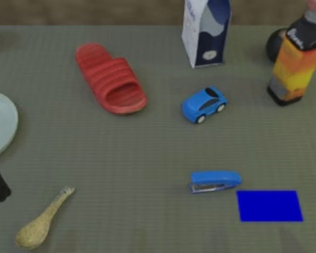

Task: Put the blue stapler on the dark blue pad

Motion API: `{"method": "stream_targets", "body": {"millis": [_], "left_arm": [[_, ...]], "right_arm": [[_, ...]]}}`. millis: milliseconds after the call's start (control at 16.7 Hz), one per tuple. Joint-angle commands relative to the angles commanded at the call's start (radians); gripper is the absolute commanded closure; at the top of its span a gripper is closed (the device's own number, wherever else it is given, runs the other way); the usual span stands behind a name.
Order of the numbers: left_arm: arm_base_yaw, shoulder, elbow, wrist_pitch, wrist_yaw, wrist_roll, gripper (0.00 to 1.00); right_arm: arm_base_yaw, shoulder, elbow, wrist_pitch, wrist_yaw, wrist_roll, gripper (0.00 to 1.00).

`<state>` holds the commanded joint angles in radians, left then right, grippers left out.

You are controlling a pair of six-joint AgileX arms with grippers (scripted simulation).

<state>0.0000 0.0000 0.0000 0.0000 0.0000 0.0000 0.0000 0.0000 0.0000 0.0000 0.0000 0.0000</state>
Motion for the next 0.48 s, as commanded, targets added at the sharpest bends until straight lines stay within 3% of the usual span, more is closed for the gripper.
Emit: {"method": "stream_targets", "body": {"millis": [240, 480], "left_arm": [[0.000, 0.000, 0.000, 0.000, 0.000, 0.000, 0.00], [0.000, 0.000, 0.000, 0.000, 0.000, 0.000, 0.00]], "right_arm": [[0.016, 0.031, 0.030, -0.023, -0.002, -0.019, 0.00], [0.098, 0.219, 0.214, -0.153, -0.006, -0.127, 0.00]]}}
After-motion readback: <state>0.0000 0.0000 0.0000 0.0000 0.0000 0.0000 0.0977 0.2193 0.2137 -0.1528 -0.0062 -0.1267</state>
